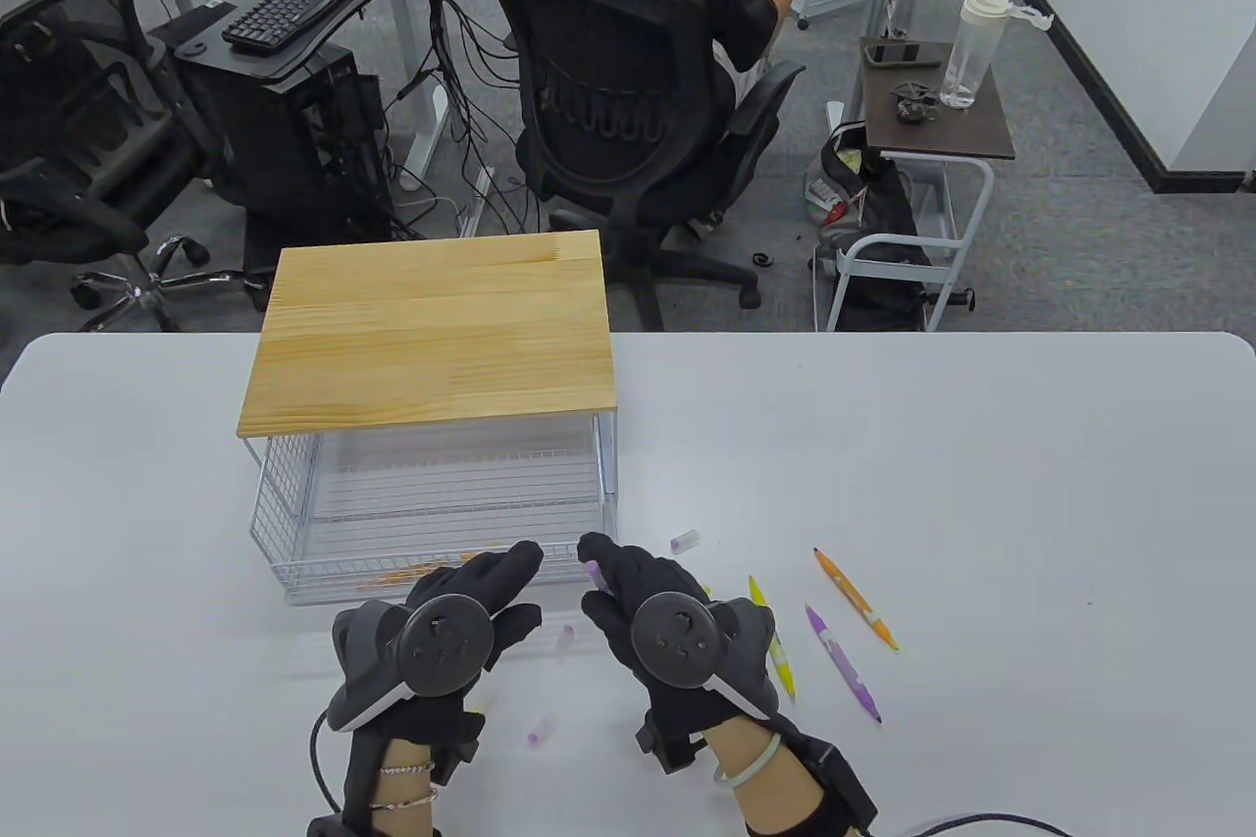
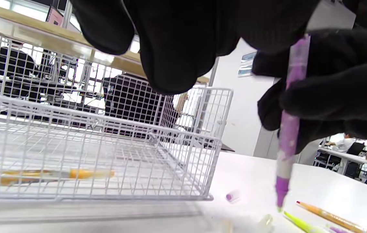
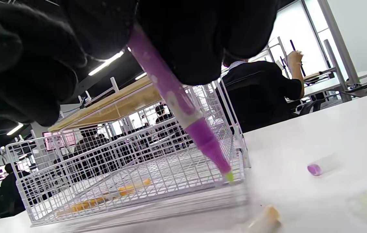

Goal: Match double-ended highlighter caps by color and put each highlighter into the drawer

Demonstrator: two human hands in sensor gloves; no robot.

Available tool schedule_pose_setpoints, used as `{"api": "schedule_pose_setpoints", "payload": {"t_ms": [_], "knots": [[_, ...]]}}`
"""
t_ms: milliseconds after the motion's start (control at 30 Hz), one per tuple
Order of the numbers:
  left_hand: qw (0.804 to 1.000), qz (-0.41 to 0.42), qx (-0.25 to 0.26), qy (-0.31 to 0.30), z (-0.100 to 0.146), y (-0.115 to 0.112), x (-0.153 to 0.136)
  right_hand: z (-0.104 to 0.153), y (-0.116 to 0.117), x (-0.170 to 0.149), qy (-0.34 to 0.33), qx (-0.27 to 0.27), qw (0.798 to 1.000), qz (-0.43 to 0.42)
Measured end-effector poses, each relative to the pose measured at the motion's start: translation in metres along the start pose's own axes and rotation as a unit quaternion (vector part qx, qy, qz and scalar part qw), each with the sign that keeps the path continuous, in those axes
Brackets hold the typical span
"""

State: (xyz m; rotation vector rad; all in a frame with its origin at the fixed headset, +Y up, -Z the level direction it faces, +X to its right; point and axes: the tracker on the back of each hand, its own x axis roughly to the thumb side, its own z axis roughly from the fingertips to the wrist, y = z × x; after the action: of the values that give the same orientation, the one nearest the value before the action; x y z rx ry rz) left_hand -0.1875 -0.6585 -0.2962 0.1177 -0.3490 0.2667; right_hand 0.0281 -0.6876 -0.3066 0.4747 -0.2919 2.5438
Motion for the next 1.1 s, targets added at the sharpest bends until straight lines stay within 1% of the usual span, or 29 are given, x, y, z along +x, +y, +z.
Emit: {"api": "schedule_pose_setpoints", "payload": {"t_ms": [67,267,333,433,567,667,800,833,867,900,1000,1100], "knots": [[1.0,-0.001,-0.012,0.003,-0.003,-0.004,-0.002,0.0,-0.008,-0.003,-0.003,-0.002,1.0,-0.006],[0.999,-0.007,-0.041,0.013,-0.009,-0.016,-0.006,0.009,-0.044,-0.022,0.017,-0.056,0.998,-0.021],[0.999,-0.015,-0.047,0.019,-0.011,-0.019,-0.005,0.012,-0.053,-0.029,0.024,-0.063,0.997,-0.034],[0.997,-0.034,-0.057,0.026,-0.013,-0.024,-0.003,0.014,-0.061,-0.038,0.03,-0.057,0.997,-0.05],[0.996,-0.058,-0.066,0.036,-0.015,-0.028,-0.001,0.015,-0.062,-0.044,0.038,-0.053,0.997,-0.046],[0.994,-0.07,-0.071,0.035,-0.015,-0.029,0.002,0.009,-0.06,-0.045,0.028,-0.028,0.999,-0.031],[0.99,-0.107,-0.079,0.04,-0.013,-0.031,0.008,0.006,-0.06,-0.05,0.024,0.009,0.999,-0.024],[0.989,-0.116,-0.078,0.041,-0.013,-0.032,0.01,0.007,-0.06,-0.053,0.02,0.011,0.999,-0.032],[0.988,-0.122,-0.08,0.041,-0.013,-0.034,0.012,0.007,-0.058,-0.057,-0.008,-0.02,0.998,-0.062],[0.988,-0.126,-0.083,0.039,-0.013,-0.035,0.013,0.008,-0.057,-0.06,-0.01,-0.031,0.996,-0.082],[0.984,-0.143,-0.1,0.041,-0.013,-0.041,0.016,0.017,-0.057,-0.074,-0.01,-0.022,0.99,-0.14],[0.98,-0.155,-0.118,0.044,-0.008,-0.047,0.015,0.023,-0.061,-0.085,-0.015,-0.026,0.981,-0.191]]}}
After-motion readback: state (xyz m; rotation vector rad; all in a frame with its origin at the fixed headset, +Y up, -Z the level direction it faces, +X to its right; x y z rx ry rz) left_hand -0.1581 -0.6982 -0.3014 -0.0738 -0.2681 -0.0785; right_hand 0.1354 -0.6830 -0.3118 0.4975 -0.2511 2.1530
